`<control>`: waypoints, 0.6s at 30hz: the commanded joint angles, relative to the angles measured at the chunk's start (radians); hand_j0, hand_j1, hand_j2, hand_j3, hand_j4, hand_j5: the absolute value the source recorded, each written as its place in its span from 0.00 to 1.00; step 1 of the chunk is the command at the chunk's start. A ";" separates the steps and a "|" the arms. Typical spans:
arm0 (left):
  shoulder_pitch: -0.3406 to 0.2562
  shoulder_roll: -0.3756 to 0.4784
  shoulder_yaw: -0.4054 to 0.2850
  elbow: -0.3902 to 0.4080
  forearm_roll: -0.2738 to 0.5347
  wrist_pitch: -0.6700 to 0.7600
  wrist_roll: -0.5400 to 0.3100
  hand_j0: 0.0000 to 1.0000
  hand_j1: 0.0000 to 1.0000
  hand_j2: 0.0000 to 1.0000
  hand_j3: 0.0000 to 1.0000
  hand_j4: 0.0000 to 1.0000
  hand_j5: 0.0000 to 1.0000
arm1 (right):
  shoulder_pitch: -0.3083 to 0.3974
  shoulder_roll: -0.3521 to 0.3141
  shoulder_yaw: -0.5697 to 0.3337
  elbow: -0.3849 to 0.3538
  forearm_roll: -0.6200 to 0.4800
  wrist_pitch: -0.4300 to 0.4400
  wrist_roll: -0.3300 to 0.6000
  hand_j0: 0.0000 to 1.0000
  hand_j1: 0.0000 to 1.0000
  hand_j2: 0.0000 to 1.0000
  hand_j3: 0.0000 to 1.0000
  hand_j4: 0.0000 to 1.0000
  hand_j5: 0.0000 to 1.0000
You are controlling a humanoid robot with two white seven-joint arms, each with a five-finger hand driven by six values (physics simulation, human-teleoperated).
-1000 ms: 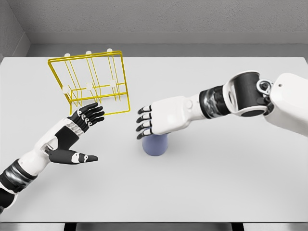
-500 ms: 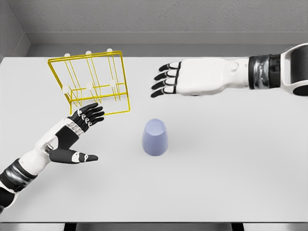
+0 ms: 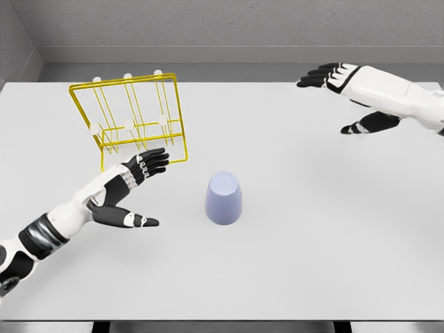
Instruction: Place the cup on the cup holder with both arms
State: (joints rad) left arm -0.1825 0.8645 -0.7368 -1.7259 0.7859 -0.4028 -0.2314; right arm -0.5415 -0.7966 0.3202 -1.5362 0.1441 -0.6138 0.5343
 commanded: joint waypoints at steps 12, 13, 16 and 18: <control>-0.097 -0.081 -0.110 0.081 -0.010 0.033 0.000 1.00 1.00 1.00 1.00 1.00 1.00 | 0.041 0.002 -0.070 0.071 -0.008 0.003 0.009 1.00 1.00 1.00 1.00 1.00 1.00; -0.098 -0.082 -0.110 0.081 -0.008 0.053 0.000 1.00 1.00 1.00 1.00 1.00 1.00 | 0.041 0.002 -0.070 0.071 -0.008 0.003 0.009 1.00 1.00 1.00 1.00 1.00 1.00; -0.109 -0.099 -0.116 0.091 -0.008 0.058 0.000 1.00 1.00 1.00 1.00 1.00 1.00 | 0.041 0.002 -0.070 0.071 -0.008 0.003 0.009 1.00 1.00 1.00 1.00 1.00 1.00; -0.110 -0.101 -0.118 0.092 -0.008 0.059 0.000 1.00 1.00 1.00 1.00 1.00 1.00 | 0.041 0.002 -0.070 0.071 -0.008 0.003 0.009 1.00 1.00 1.00 1.00 1.00 1.00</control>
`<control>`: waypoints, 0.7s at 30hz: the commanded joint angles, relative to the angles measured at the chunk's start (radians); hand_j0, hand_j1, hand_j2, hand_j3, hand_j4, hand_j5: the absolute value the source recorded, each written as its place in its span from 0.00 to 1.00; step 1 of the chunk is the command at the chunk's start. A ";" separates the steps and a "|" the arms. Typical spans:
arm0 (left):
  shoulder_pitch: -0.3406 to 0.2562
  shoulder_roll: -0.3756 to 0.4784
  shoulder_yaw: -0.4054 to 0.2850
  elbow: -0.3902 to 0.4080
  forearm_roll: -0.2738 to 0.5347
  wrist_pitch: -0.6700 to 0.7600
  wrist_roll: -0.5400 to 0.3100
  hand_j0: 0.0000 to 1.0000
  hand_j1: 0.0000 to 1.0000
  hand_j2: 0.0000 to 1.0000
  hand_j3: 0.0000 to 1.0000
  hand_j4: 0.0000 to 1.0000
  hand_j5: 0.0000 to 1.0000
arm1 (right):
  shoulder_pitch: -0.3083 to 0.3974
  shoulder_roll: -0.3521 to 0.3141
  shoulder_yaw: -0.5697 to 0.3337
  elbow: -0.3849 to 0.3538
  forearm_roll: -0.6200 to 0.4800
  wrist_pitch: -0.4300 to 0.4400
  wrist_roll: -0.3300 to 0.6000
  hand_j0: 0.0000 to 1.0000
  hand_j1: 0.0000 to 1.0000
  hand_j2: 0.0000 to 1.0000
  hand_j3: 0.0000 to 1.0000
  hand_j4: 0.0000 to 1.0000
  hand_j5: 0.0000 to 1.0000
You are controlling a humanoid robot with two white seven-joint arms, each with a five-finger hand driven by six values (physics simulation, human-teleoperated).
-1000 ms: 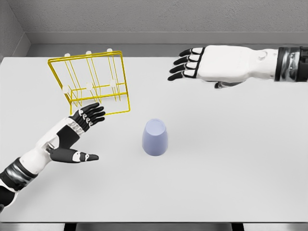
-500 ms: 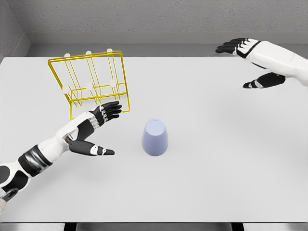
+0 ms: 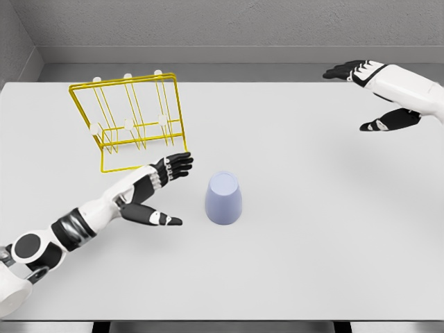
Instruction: Place the cup on the cup holder with both arms
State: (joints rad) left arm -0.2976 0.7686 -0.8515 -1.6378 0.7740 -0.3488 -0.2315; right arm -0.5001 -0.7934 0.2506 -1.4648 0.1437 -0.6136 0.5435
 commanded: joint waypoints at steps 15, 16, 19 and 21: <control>-0.074 -0.078 -0.051 0.053 0.030 0.065 0.000 1.00 1.00 1.00 1.00 1.00 1.00 | 0.000 0.000 -0.001 0.000 -0.009 0.003 0.000 1.00 1.00 1.00 1.00 1.00 1.00; -0.077 -0.083 -0.051 0.055 0.030 0.079 0.000 1.00 1.00 1.00 1.00 1.00 1.00 | 0.000 0.000 -0.001 0.000 -0.009 0.003 0.000 1.00 1.00 1.00 1.00 1.00 1.00; -0.078 -0.098 -0.052 0.067 0.028 0.087 0.000 1.00 1.00 1.00 1.00 1.00 1.00 | 0.000 0.000 -0.001 0.001 -0.009 0.003 0.000 1.00 1.00 1.00 1.00 1.00 1.00; -0.081 -0.100 -0.064 0.070 0.028 0.087 0.000 1.00 1.00 1.00 1.00 1.00 1.00 | 0.000 0.000 -0.001 0.003 -0.009 0.003 0.000 1.00 1.00 1.00 1.00 1.00 1.00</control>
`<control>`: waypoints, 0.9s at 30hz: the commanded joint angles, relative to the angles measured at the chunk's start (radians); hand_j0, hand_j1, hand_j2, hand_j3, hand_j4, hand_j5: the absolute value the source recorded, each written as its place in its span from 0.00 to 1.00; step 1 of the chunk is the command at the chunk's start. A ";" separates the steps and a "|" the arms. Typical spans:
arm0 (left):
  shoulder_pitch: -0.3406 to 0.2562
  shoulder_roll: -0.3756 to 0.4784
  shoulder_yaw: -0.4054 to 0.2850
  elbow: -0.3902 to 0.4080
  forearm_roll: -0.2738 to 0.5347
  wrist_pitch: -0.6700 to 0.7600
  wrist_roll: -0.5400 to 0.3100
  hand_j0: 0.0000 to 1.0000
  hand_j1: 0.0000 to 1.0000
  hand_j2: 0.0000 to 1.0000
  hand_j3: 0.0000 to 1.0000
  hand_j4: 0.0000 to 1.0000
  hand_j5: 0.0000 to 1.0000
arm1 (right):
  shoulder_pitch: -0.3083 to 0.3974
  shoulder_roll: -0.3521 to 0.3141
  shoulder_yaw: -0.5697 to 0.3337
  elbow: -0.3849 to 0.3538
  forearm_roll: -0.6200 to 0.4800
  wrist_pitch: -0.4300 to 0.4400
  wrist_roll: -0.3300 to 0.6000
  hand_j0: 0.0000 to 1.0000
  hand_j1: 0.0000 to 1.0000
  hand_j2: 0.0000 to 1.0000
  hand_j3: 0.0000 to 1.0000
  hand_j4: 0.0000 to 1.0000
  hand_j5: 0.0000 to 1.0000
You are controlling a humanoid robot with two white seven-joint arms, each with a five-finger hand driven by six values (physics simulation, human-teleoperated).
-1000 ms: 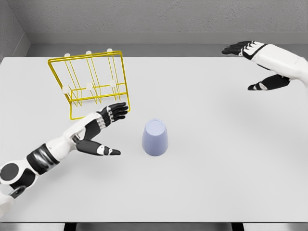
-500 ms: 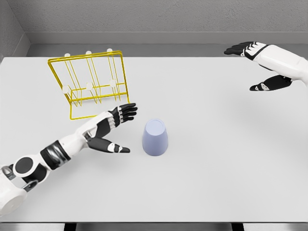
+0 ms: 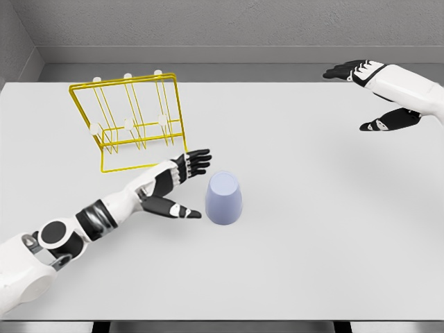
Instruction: Place the cup on the cup holder with both arms
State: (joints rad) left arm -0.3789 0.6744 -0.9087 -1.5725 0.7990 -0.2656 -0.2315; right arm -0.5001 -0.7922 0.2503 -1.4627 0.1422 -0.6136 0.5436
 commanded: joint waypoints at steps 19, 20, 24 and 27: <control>-0.043 -0.070 -0.038 0.068 0.002 0.014 0.000 1.00 1.00 1.00 1.00 1.00 1.00 | 0.000 -0.001 0.000 0.004 -0.007 0.003 -0.001 1.00 1.00 1.00 1.00 1.00 1.00; -0.043 -0.078 -0.038 0.074 0.000 0.014 0.000 1.00 1.00 1.00 1.00 1.00 1.00 | 0.000 -0.001 0.000 0.004 -0.007 0.003 -0.001 1.00 1.00 1.00 1.00 1.00 1.00; -0.046 -0.087 -0.052 0.078 0.000 0.014 0.000 1.00 1.00 1.00 1.00 1.00 1.00 | 0.000 0.001 0.000 0.004 -0.007 0.003 -0.001 1.00 1.00 1.00 1.00 1.00 1.00; -0.046 -0.093 -0.058 0.083 -0.003 0.014 0.000 1.00 1.00 1.00 1.00 1.00 1.00 | 0.000 0.002 0.000 0.002 -0.007 0.003 -0.001 1.00 1.00 1.00 1.00 1.00 1.00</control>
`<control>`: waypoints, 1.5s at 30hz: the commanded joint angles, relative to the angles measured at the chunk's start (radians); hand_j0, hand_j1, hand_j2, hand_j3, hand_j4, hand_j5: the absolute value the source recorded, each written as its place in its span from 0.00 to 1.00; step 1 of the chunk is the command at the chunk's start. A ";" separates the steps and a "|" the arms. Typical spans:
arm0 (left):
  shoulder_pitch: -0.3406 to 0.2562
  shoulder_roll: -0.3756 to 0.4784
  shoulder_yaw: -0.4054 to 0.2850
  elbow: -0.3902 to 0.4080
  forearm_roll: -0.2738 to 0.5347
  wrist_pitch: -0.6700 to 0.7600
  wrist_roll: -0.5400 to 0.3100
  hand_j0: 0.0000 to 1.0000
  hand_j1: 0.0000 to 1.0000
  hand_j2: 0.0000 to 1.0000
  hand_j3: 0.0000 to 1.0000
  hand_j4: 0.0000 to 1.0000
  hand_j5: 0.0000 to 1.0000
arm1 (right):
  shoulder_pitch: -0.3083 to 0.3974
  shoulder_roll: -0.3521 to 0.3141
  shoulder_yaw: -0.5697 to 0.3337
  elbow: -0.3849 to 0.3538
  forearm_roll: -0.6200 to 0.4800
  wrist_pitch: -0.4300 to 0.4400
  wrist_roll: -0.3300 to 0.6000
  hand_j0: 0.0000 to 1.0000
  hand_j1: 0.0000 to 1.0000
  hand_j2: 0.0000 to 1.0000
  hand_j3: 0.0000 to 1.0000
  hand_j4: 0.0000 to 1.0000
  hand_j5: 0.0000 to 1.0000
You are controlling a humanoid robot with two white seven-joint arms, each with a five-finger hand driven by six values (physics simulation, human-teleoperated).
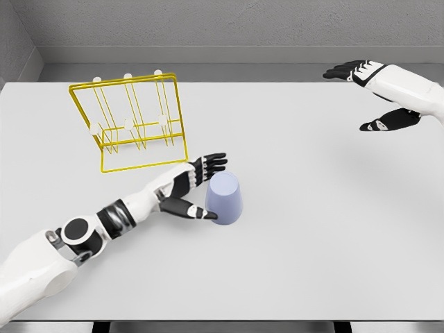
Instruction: Place the cup on the cup holder with both arms
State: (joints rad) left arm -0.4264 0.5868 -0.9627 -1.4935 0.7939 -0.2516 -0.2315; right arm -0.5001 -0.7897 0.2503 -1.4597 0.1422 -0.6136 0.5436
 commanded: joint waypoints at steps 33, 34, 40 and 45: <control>0.000 -0.035 -0.019 0.012 -0.024 0.002 -0.002 1.00 1.00 1.00 1.00 1.00 1.00 | 0.000 0.000 0.000 -0.004 -0.010 0.003 -0.002 1.00 1.00 1.00 1.00 1.00 1.00; 0.000 -0.035 -0.019 0.012 -0.024 0.002 -0.002 1.00 1.00 1.00 1.00 1.00 1.00 | 0.000 0.000 0.000 -0.004 -0.010 0.003 -0.002 1.00 1.00 1.00 1.00 1.00 1.00; -0.003 -0.042 -0.019 0.013 -0.025 0.002 0.000 1.00 1.00 1.00 1.00 1.00 1.00 | 0.000 0.000 0.000 -0.005 -0.010 0.003 -0.002 1.00 1.00 1.00 1.00 1.00 1.00; -0.003 -0.042 -0.016 0.013 -0.021 -0.008 0.001 0.79 0.79 0.79 0.79 0.79 0.79 | 0.000 0.000 0.000 -0.005 -0.010 0.003 -0.002 1.00 1.00 1.00 1.00 1.00 1.00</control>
State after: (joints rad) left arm -0.4295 0.5450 -0.9800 -1.4792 0.7683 -0.2548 -0.2312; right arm -0.5001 -0.7890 0.2503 -1.4645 0.1391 -0.6136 0.5420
